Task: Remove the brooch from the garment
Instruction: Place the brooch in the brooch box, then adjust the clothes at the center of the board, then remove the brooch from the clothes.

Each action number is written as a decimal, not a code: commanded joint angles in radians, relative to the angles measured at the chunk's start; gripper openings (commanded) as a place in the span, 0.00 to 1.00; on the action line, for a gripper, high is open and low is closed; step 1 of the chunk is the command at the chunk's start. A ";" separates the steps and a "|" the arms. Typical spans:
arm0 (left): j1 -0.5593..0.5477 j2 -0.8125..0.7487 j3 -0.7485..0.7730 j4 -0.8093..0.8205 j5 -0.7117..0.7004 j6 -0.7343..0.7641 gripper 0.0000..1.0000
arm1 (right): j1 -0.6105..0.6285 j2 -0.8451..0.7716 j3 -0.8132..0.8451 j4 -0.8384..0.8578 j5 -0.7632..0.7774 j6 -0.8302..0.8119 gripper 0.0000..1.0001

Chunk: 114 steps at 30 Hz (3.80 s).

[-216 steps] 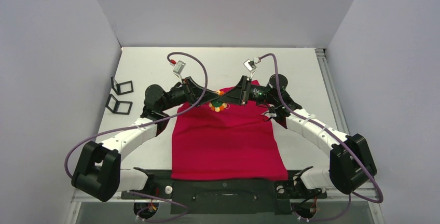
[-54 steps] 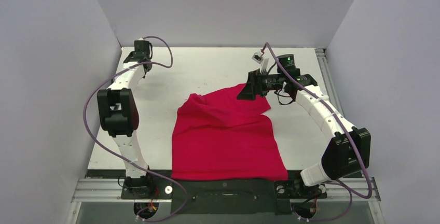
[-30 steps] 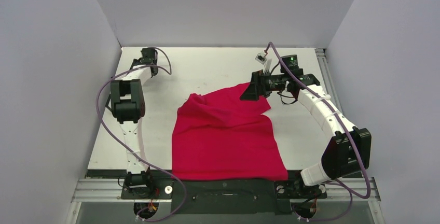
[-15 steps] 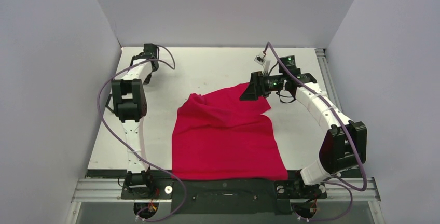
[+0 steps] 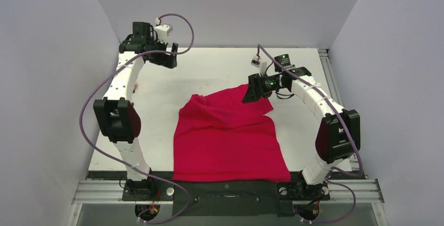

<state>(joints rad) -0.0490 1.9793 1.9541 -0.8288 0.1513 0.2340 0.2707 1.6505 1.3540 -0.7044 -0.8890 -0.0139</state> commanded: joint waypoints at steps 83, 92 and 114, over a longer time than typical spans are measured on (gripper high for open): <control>-0.323 0.002 -0.960 1.119 0.692 -1.062 0.36 | 0.208 0.391 -0.153 0.712 0.157 0.634 0.09; -0.298 -0.042 -0.975 1.090 0.690 -1.093 0.01 | 0.151 0.240 -0.237 0.692 0.136 0.484 0.20; -0.279 0.041 -0.948 1.133 0.796 -1.451 0.00 | 0.318 -0.034 -0.342 0.627 0.523 -0.203 0.48</control>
<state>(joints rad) -0.3363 1.9987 0.9798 0.2512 0.8806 -1.1252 0.5808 1.6878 1.0500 -0.1871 -0.4355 -0.0650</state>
